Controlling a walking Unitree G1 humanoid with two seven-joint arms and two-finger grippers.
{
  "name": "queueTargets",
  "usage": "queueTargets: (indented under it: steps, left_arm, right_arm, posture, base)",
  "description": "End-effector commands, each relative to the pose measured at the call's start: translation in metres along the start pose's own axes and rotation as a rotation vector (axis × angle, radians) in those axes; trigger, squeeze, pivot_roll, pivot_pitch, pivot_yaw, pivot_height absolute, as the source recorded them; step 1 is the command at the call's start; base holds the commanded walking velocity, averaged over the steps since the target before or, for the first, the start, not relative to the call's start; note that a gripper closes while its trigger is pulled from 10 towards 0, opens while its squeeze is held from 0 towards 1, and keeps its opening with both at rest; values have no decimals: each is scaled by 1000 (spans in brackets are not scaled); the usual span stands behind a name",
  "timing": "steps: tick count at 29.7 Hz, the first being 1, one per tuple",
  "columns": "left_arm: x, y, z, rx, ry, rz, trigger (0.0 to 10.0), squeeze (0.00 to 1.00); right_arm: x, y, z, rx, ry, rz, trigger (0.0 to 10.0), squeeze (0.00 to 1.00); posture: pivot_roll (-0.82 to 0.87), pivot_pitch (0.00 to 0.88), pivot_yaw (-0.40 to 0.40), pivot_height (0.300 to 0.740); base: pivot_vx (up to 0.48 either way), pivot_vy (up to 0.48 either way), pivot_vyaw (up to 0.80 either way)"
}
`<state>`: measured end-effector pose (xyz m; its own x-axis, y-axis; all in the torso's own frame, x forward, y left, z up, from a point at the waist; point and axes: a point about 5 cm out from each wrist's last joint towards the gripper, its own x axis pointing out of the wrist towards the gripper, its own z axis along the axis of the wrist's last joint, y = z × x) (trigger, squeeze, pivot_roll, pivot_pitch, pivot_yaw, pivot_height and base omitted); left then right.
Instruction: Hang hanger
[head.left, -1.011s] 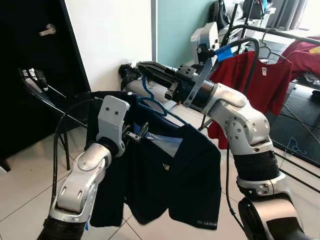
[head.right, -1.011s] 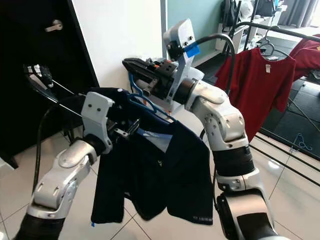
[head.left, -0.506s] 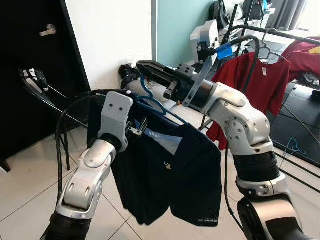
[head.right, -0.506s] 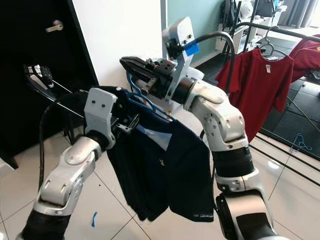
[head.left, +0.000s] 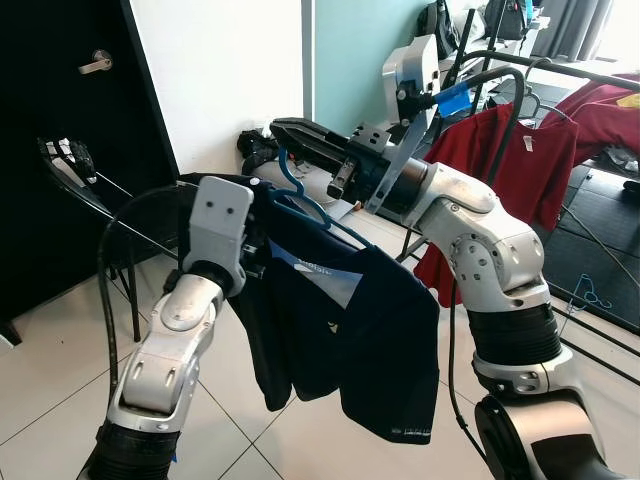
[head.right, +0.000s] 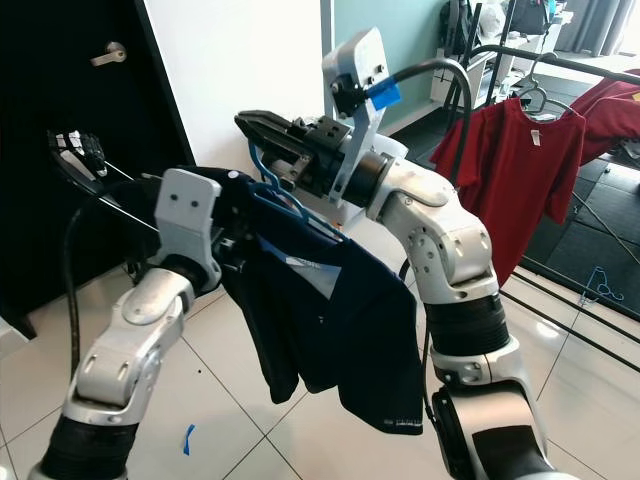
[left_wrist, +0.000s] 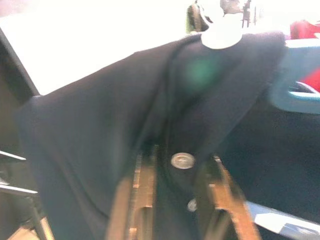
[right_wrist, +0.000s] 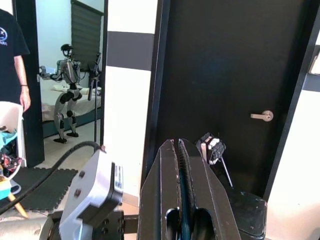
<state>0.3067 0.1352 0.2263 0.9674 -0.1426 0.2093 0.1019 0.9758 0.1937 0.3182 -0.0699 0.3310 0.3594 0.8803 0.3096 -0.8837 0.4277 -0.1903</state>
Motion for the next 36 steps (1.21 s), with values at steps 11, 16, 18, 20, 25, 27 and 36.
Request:
queueTargets:
  steps: [11,16,18,20,25,27,36]
  left_arm:
    - [0,12,5,19,-20,47,1882,0]
    - [1,8,13,11,-53,-74,5216,0]
    - [0,6,13,9,-55,-116,6902,0]
    - [-1,5,13,8,-54,-127,6902,0]
    - [-4,3,14,22,-64,-164,10000,1000]
    - [-3,5,16,28,-77,-150,10000,1000]
    - [-1,7,20,33,-90,-135,10000,39]
  right_arm:
    - [0,3,1,-16,12,13,3098,0]
    - [-5,-15,-18,-37,134,-123,2039,0]
    - [-6,-17,-20,-34,145,-142,2000,0]
    - [-6,-18,-20,-32,146,-146,2000,0]
    - [-7,-19,-20,-32,149,-155,1922,0]
    - [-7,-18,-21,-32,157,-156,1922,0]
    - [-6,-16,-29,-40,200,-154,1922,0]
  posture:
    - [-78,0,32,740]
    - [-73,0,29,740]
    - [-71,0,29,740]
    - [-71,0,29,740]
    - [-73,0,30,740]
    - [-72,0,28,740]
    - [-75,0,29,740]
  base:
    - [0,0,0]
    - [0,0,0]
    - [0,0,0]
    - [0,0,0]
    - [0,0,0]
    - [0,0,0]
    - [0,0,0]
